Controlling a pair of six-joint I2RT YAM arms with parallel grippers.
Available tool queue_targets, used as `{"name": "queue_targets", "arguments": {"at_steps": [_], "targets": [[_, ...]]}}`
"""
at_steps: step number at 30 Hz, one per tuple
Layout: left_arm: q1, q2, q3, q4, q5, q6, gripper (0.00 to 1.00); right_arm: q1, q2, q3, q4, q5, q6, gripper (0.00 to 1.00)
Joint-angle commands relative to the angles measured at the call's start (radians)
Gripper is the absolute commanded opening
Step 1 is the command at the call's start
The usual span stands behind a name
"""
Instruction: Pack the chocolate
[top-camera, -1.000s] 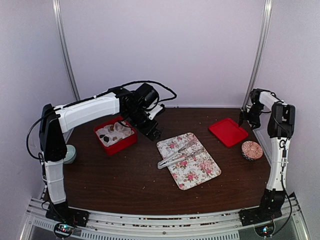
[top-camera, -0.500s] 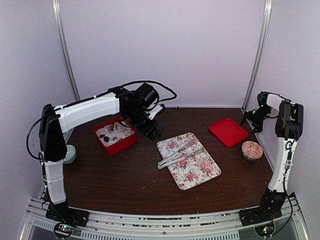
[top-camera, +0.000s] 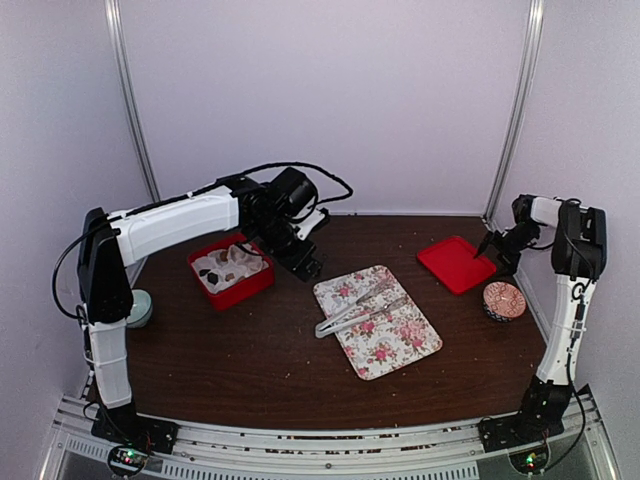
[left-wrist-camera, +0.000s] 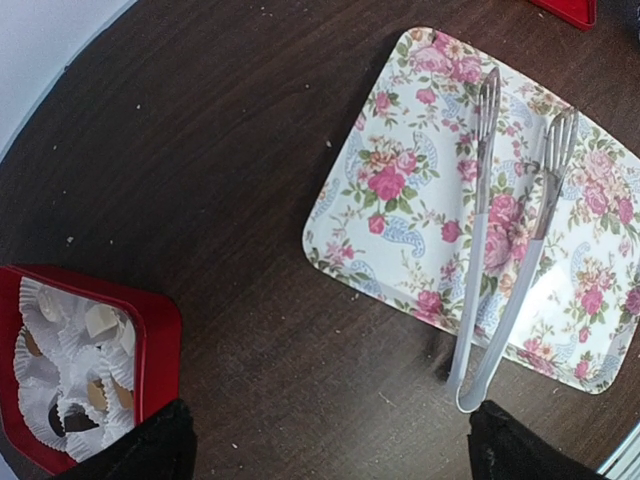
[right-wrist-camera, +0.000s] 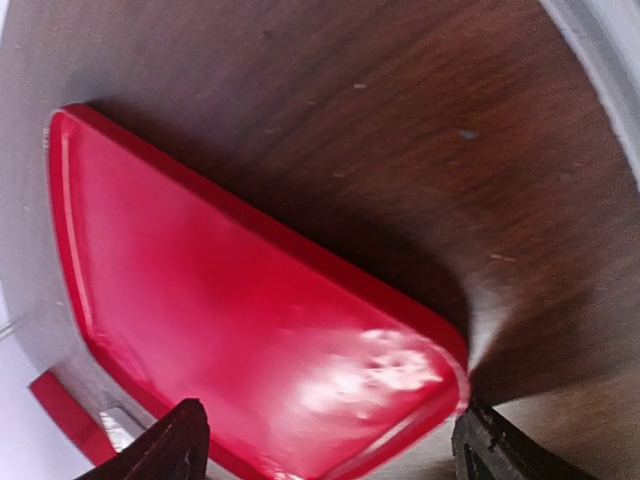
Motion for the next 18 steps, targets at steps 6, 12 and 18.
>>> {"name": "queue_targets", "arguments": {"at_steps": [6,12,18], "targets": [[0.009,-0.071,-0.048,0.038,-0.013,-0.01,0.98,0.084,0.055,0.006,0.052,-0.13,0.05,0.81],[0.011,-0.08,-0.06,0.038,-0.023,-0.011,0.98,0.157,0.064,0.012,0.054,-0.112,0.053,0.72],[0.014,-0.083,-0.058,0.037,-0.028,-0.008,0.98,0.225,0.051,0.058,-0.038,0.027,-0.009,0.63]]}}
